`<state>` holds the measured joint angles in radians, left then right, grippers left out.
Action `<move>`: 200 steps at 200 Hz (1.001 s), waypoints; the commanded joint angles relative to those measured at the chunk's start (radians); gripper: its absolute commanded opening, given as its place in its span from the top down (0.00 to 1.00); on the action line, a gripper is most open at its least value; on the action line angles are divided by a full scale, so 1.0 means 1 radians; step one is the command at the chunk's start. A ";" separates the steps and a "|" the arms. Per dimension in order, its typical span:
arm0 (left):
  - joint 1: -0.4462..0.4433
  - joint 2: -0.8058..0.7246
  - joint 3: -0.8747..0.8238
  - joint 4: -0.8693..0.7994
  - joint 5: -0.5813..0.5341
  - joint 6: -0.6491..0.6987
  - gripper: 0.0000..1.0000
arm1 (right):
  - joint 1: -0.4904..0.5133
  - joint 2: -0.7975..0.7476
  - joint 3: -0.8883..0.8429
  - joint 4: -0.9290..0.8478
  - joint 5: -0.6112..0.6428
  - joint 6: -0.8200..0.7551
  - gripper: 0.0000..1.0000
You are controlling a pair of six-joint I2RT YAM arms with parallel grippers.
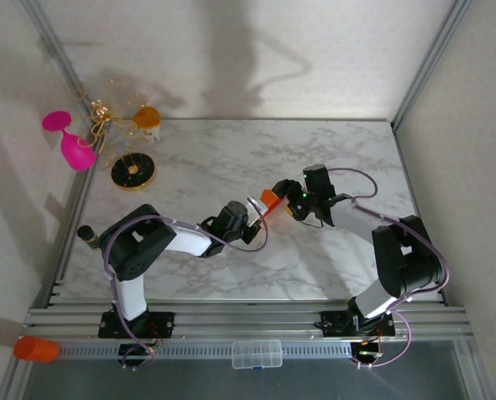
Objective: Fold a paper plane with a square sheet of paper (pick it up from the middle)
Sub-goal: Fold the wing for the fifth time at the center of the table.
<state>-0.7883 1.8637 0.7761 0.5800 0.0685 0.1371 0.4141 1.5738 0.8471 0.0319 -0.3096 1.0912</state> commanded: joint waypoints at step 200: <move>0.073 0.089 0.066 -0.137 0.222 -0.223 0.98 | -0.041 -0.070 -0.075 0.011 0.057 -0.090 0.24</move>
<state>-0.7372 1.9060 0.8047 0.5167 0.2451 -0.0143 0.3790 1.5414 0.8024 0.0193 -0.2680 1.0569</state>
